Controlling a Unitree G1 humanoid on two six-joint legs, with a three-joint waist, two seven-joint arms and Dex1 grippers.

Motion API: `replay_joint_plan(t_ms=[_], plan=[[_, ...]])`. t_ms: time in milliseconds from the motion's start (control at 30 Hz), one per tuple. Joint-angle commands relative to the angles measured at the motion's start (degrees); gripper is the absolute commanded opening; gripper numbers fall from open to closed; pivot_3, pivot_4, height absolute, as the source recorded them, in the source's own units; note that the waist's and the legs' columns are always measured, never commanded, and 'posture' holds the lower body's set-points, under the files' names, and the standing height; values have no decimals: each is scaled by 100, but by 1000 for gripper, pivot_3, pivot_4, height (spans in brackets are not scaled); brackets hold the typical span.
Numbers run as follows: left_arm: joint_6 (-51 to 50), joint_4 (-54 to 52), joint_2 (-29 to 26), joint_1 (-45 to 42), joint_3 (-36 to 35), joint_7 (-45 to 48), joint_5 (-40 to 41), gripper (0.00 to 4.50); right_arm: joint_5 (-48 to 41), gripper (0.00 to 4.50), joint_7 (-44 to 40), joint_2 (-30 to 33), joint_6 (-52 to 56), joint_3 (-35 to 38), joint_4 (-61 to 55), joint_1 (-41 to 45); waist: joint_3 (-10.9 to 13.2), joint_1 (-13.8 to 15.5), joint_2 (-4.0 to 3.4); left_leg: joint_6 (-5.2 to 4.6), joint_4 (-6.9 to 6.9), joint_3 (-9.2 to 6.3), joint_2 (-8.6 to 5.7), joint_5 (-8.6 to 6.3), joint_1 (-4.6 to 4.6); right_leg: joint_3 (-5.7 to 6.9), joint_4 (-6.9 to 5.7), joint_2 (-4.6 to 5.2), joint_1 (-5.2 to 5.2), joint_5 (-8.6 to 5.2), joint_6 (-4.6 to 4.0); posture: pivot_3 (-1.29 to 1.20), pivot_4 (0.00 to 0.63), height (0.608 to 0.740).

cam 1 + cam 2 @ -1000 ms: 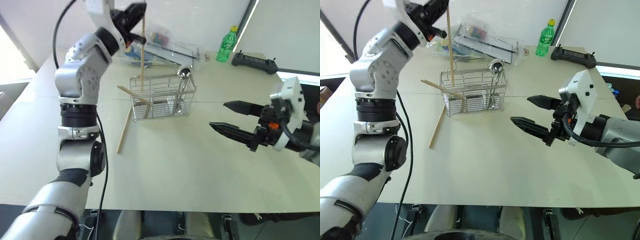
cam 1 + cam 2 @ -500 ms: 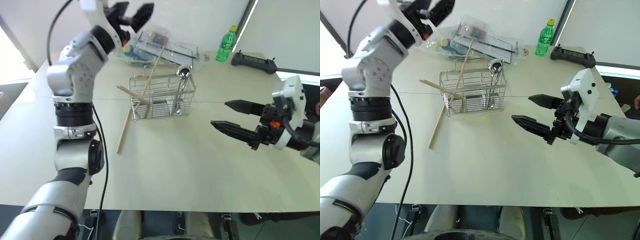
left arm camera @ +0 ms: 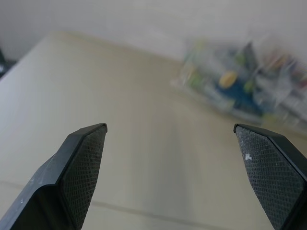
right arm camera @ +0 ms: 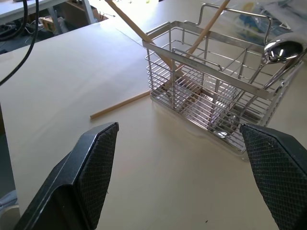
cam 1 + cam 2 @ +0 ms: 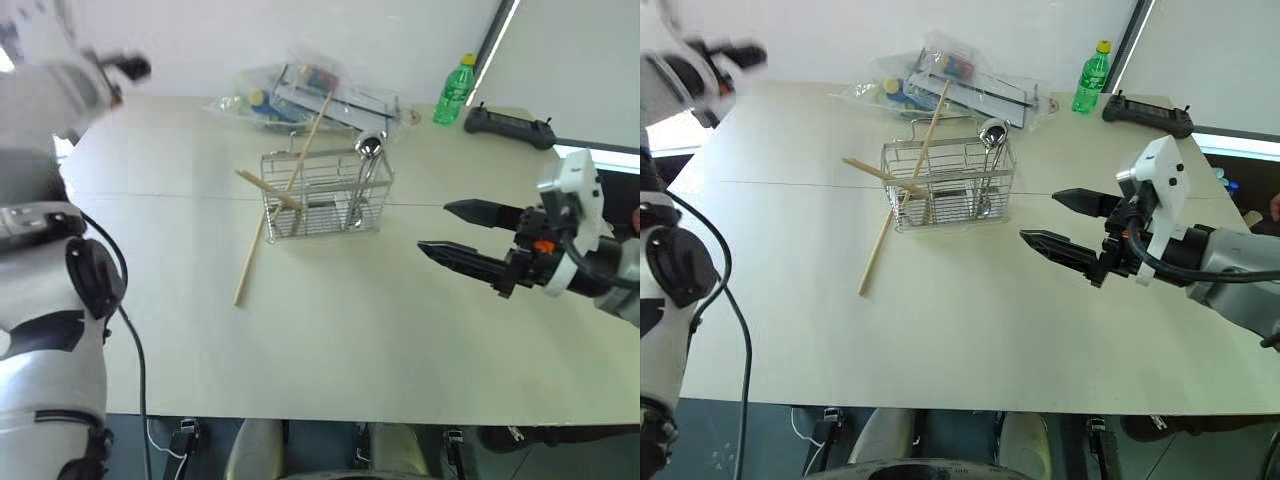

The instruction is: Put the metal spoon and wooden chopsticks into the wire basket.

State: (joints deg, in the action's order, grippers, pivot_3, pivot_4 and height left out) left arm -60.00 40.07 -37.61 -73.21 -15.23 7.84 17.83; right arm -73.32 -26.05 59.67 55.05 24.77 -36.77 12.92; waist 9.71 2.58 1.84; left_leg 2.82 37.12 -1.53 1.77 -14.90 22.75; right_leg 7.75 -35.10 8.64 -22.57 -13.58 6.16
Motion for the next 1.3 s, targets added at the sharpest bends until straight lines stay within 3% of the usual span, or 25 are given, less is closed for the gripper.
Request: replay_joint_plan(t_ms=[33,267,833,1300], plan=[[-757,-572,256,192,309,57,-19,4464,6,4173,-76,27,-113,-46,93,230,0,-24,1,0,0,1,0,0,5,0,1,0,-4,1,-2,0,150,675],[-1414,-836,720,542,720,254,-121,4464,-46,4173,2,-19,-70,-318,179,530,0,-58,0,0,-13,4,1,0,11,0,-6,-4,-22,14,-23,0,150,675],[-1985,-1075,372,720,2165,1808,-234,4464,-293,4173,41,106,64,-502,324,894,0,-37,-3,1,-7,8,0,0,14,-1,-2,0,-20,14,-23,0,150,675],[-1839,-883,664,650,2273,2153,-308,4464,-281,4173,-218,353,532,-777,885,1655,0,-35,-4,0,-6,7,0,0,20,-1,-2,1,-25,14,-23,0,150,675]])
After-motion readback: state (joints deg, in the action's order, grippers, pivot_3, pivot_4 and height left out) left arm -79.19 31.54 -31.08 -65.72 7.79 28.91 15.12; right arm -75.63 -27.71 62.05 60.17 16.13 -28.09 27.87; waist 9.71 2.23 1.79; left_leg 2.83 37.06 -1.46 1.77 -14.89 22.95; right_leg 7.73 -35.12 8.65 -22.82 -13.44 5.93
